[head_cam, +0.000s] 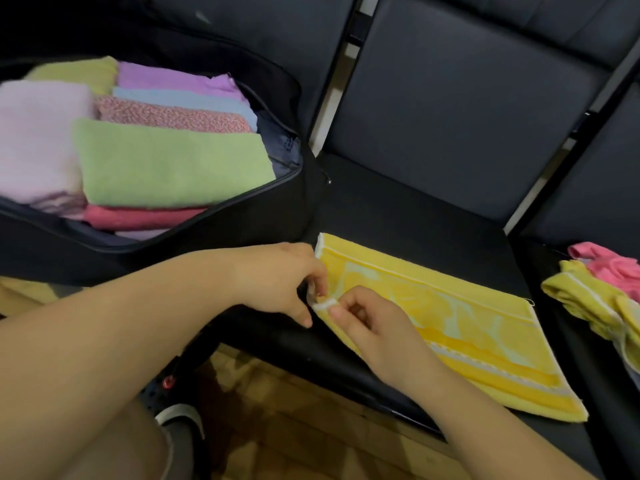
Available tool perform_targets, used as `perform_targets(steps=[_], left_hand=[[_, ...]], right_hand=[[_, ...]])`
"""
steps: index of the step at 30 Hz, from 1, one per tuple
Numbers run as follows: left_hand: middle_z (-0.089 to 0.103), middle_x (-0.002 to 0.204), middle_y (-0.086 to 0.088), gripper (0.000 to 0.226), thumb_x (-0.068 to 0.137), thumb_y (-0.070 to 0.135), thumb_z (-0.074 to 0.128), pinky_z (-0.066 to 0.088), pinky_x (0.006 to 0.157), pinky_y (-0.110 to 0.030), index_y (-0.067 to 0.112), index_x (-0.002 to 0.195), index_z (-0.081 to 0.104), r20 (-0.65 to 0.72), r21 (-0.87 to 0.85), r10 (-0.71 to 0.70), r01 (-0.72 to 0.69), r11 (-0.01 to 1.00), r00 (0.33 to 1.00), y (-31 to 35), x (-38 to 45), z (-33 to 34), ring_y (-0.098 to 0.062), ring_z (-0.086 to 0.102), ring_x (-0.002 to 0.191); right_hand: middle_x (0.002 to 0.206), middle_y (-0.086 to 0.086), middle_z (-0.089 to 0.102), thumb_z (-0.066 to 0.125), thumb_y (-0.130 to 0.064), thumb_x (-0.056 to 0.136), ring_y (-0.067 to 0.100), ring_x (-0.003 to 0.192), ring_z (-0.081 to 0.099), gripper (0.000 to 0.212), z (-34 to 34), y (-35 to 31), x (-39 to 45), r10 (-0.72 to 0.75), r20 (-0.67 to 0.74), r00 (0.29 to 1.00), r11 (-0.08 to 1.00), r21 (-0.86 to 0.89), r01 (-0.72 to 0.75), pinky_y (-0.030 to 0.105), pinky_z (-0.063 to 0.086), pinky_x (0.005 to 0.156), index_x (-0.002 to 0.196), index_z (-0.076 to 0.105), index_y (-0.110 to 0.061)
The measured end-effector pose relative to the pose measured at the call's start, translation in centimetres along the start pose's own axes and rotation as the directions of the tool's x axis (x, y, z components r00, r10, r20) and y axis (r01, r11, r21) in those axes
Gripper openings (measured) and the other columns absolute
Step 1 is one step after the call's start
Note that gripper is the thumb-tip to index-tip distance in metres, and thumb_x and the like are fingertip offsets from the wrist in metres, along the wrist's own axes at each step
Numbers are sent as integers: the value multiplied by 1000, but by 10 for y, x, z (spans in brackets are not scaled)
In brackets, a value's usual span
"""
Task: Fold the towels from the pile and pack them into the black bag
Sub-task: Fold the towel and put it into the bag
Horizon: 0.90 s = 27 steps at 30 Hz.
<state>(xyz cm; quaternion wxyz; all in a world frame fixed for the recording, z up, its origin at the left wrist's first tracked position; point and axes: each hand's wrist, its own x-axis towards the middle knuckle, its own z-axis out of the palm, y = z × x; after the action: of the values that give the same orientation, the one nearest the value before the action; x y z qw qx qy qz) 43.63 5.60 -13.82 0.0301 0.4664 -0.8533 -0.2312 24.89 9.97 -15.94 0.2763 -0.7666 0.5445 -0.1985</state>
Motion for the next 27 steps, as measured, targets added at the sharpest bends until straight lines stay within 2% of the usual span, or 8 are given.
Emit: perform_targets(steps=[3,7,10,13,18,20,25,27], left_hand=[[40,119,7,48,74,43,77,35,104,-31,32,116,58,-146,-4,-23,22,1000,989,0,3,-2,-14,38,119],[50,111,6,41,72,48,76,42,95,-35,29,103,55,-163,-63,-45,35,997,986,6,12,-16,-16,47,108],[57,82,8,31,70,42,80,45,72,-29,30,79,53,-114,-150,-10,-7,989,993,16,20,-32,-11,55,78],[61,73,9,25,69,34,83,44,67,-24,30,75,59,-100,-201,27,-47,979,995,24,30,-45,-6,55,67],[74,95,3,50,56,57,82,50,91,-31,22,90,72,-136,-531,48,-114,840,990,42,56,-43,-13,68,93],[74,93,4,58,47,71,77,52,79,-22,31,87,72,-255,-618,27,-185,764,967,58,72,-34,-9,67,85],[72,83,5,19,75,40,65,51,80,-31,25,86,71,-410,-841,-169,-300,449,896,110,108,-4,-9,66,80],[73,94,6,23,84,42,63,48,90,-35,25,99,69,-364,-845,-164,-251,472,917,122,119,9,-11,67,92]], right_hand=[[62,-8,52,58,-36,92,6,63,45,25,-10,-4,-5,172,34,985,886,431,-169,24,37,62,76,62,-18],[109,20,68,52,-40,82,37,108,62,41,-41,-6,-15,289,89,953,587,770,-250,48,47,98,105,69,-10],[121,31,58,52,-38,82,48,116,51,40,-74,3,-26,341,53,938,529,814,-238,60,43,98,101,74,-11],[97,14,73,48,-35,86,25,85,72,35,-106,18,-43,297,23,955,519,835,-182,31,59,66,89,78,-17],[107,22,68,46,-34,92,29,96,65,38,-138,54,-70,358,-120,926,512,855,-87,34,57,76,107,72,-11],[112,25,64,47,-35,91,33,101,60,41,-146,64,-78,415,-153,897,484,872,-76,39,54,85,113,67,-7],[100,9,72,51,-30,90,20,88,69,32,-171,78,-94,519,-260,814,416,909,25,32,58,74,107,66,-8],[92,4,75,49,-27,97,16,82,72,26,-179,89,-98,587,-296,754,383,921,64,33,59,71,101,68,-12]])
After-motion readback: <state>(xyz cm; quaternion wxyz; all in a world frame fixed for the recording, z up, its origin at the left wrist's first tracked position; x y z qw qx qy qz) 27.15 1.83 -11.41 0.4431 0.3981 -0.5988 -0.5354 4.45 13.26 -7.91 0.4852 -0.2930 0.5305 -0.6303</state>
